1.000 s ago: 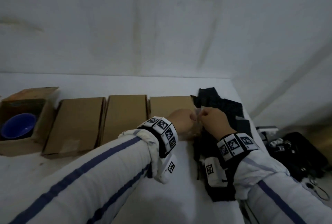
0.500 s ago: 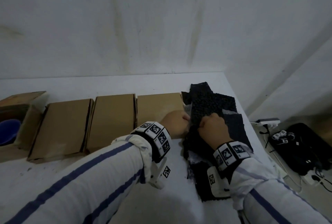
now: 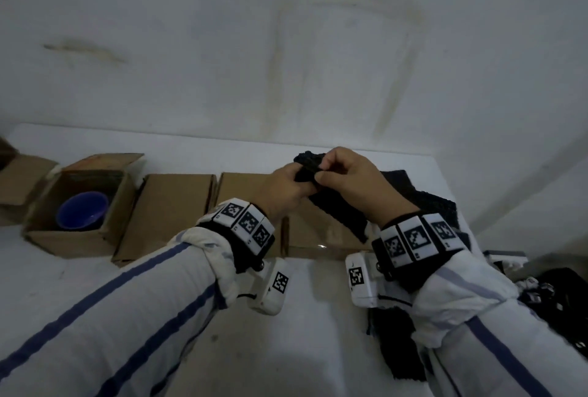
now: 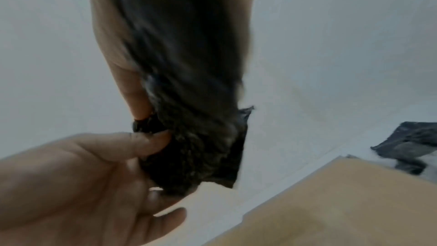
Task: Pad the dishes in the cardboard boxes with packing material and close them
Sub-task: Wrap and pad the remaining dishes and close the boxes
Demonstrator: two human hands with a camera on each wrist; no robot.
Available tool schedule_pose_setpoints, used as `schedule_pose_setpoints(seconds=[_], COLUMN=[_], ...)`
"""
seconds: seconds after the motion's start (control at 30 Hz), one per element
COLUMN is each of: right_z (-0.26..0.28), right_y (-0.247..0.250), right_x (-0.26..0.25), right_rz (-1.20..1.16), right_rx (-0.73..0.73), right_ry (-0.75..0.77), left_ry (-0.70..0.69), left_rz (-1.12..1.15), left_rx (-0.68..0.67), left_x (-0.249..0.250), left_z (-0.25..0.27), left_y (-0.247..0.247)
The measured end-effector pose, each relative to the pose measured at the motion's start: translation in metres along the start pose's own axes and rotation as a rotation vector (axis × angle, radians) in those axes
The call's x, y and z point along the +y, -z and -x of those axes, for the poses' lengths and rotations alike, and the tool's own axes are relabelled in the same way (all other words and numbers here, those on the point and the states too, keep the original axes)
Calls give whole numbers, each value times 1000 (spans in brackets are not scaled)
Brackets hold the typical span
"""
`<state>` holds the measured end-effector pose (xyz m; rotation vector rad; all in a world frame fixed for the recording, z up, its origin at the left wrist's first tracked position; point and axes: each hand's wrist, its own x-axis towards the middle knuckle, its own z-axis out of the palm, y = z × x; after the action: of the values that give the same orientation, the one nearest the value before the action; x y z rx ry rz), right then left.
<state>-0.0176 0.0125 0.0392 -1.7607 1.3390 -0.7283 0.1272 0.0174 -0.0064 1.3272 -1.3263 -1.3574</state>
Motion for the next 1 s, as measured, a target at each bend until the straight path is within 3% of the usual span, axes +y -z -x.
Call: schedule_pose_setpoints(seconds=[0.07, 0.23, 0.43, 0.63, 0.73, 0.83, 0.93, 1.0], right_z=[-10, -31, -57, -79, -99, -120, -128, -126], right_y=[-23, -99, -213, -296, -321, -338, -353, -359], right_x=[-9, -44, -100, -150, -162, -163, -156, -152], right_rz=[-31, -240, -19, -231, 2, 405, 737, 1069], right_rx=[-67, -374, -446, -605, -458, -316, -466, -556], right_ry=[-4, -88, 59, 55, 124, 227, 339, 419], left_ry=[-21, -5, 53, 52, 80, 116, 149, 159], left_rz=[40, 296, 147, 60, 96, -13, -483, -697], left_rx=[127, 210, 413, 445, 365, 342, 386, 336], left_x=[-2, -9, -33, -51, -64, -85, -104, -114], left_z=[9, 50, 95, 122, 124, 119, 112, 108], left_y=[36, 126, 236, 323, 349, 367, 379, 382])
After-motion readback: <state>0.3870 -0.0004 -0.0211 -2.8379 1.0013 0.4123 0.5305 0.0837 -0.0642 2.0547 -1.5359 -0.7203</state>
